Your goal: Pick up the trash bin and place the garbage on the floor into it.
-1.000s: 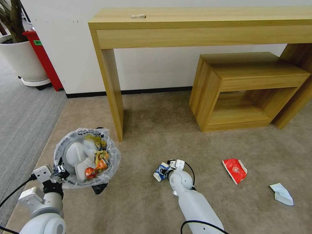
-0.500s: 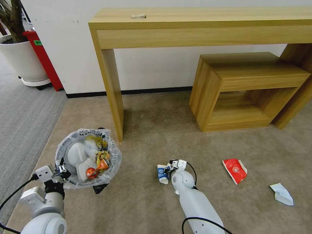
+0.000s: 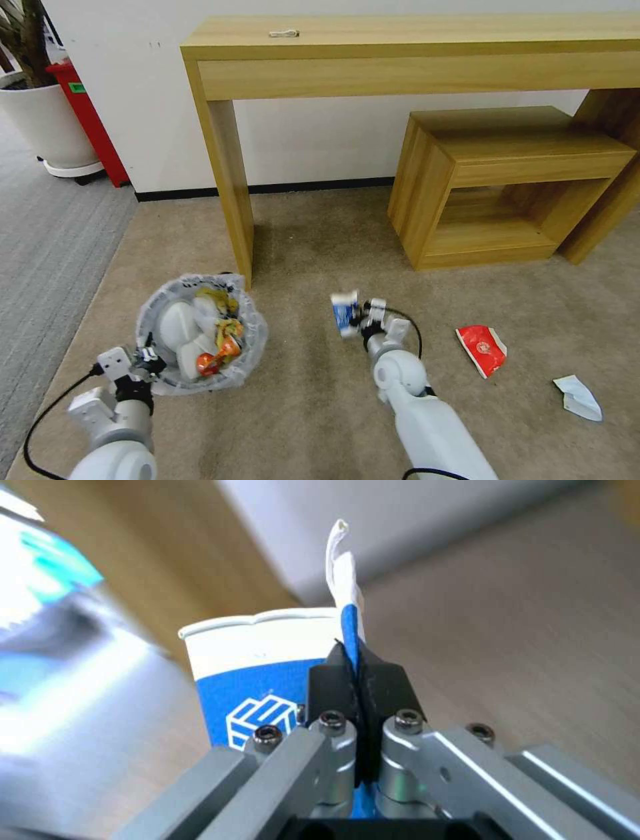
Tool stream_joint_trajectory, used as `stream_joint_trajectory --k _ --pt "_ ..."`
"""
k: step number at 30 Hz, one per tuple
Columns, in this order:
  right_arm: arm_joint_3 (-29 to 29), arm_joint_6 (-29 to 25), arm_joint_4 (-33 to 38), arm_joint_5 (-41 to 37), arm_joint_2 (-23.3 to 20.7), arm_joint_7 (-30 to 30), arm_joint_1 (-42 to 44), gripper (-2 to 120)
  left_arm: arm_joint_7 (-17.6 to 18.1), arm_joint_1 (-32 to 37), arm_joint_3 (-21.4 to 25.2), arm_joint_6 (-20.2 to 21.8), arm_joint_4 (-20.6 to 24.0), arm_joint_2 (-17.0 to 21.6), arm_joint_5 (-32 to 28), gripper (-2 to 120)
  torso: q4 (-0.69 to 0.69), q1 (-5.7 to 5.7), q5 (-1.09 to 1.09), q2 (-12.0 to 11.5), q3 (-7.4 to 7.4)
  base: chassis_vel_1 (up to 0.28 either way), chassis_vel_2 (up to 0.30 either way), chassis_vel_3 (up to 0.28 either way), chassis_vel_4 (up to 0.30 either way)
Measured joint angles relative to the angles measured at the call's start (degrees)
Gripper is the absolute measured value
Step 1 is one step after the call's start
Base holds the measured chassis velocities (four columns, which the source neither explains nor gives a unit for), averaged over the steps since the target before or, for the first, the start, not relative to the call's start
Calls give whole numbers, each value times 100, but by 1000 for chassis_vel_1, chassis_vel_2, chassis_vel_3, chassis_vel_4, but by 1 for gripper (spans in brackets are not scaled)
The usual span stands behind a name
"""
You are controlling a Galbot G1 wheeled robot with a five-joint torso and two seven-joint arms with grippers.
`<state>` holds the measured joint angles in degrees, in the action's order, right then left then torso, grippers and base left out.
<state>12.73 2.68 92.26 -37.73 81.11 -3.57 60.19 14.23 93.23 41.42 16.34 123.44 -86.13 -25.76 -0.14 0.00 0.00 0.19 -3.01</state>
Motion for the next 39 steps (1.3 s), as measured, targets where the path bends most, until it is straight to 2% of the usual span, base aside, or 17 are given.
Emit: stream_joint_trajectory --k 1,2,3,5,7,9,11,12,15,26,32,39 --pt "0 0 0 0 0 0 0 0 0 0 0 0 0 0 0 1 0 0 0 0 0 0 0 0 0" --pt "6 -376 83 -86 -22 -488 12 0 3 6 -106 1 -30 -28 90 1 1 0 0 0 0 0 0 0 0" --pt "6 -376 83 -86 -22 -488 12 0 3 6 -106 1 -30 -28 90 1 1 0 0 0 0 0 0 0 0" --pt "-29 -961 68 -234 -20 -1358 10 0 2 9 -422 -12 -84 -86 356 1 1 0 1 0 0 0 0 0 0" --pt "-40 -1045 55 -283 -17 -1507 8 0 0 9 -460 -13 -90 -95 385 1 1 0 0 0 0 0 0 0 0" --pt "-129 -1577 -91 -590 29 -2691 5 0 -9 -2 -754 -44 -156 -176 618 1 -1 0 1 0 0 0 0 0 0" --pt "-211 -1811 -223 -533 73 -3341 1 0 -13 14 -908 -82 -209 -216 764 1 0 0 0 0 0 0 0 0 0" --pt "-211 -1811 -223 -533 73 -3341 1 0 -13 14 -908 -82 -209 -216 764 1 0 0 0 0 0 0 0 0 0" --pt "-365 -1965 -499 -205 93 -3874 20 0 -30 77 -1143 -135 -231 -282 952 1 1 0 0 0 0 0 0 0 0" --pt "-465 -2053 -628 288 89 -4103 126 0 -34 77 -1253 -136 -168 -320 956 1 0 0 0 0 0 0 0 0 0" --pt "-413 -2020 -658 567 58 -4094 168 21 -10 108 -1281 -79 50 -310 739 1 0 0 0 0 0 0 0 0 0" --pt "-378 -1981 -567 627 7 -4049 209 45 143 127 -1278 121 242 -275 56 1 0 0 0 0 0 0 0 0 0"
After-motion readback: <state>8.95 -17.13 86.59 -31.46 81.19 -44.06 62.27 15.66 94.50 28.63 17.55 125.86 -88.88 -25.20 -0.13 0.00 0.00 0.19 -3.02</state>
